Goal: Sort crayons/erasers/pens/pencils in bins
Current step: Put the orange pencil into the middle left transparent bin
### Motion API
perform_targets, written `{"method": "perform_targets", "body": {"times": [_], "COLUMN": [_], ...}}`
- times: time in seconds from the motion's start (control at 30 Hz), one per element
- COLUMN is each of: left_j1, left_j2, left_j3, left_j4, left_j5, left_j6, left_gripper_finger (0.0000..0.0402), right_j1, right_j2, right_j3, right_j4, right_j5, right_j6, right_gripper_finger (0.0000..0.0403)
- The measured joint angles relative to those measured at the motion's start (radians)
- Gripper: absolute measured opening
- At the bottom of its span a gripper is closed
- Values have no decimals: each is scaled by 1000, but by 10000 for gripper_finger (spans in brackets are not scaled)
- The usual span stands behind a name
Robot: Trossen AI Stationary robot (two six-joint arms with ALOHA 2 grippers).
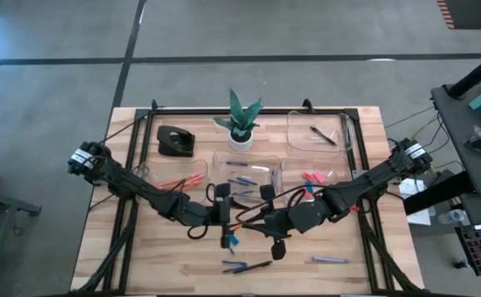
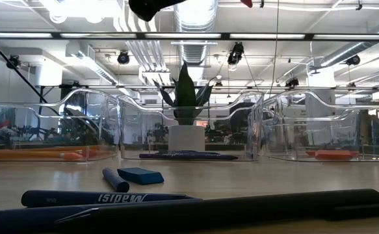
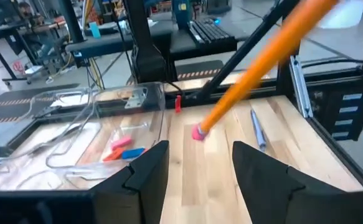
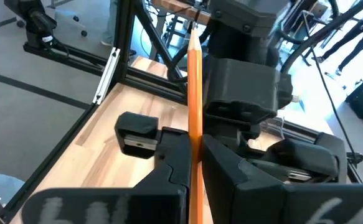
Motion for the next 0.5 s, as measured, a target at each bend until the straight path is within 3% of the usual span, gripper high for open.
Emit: {"method": "perform_targets", "body": {"times": [0.33,0.5], "left_j1": [-1,0], "left_j2": [6,6], "left_j3": [16,32], "left_j4": [45,60], "left_j5": [-6,68], "left_j6": [-23,-16], "left_gripper_finger": [164,164], "right_j1": [0,-6], "right_j2": [-1,-1], "right_j3": [0,0], "right_j4": [0,0], "right_j5": [-1,0], "right_j6": [0,10], "right_gripper_finger": [19,19]}}
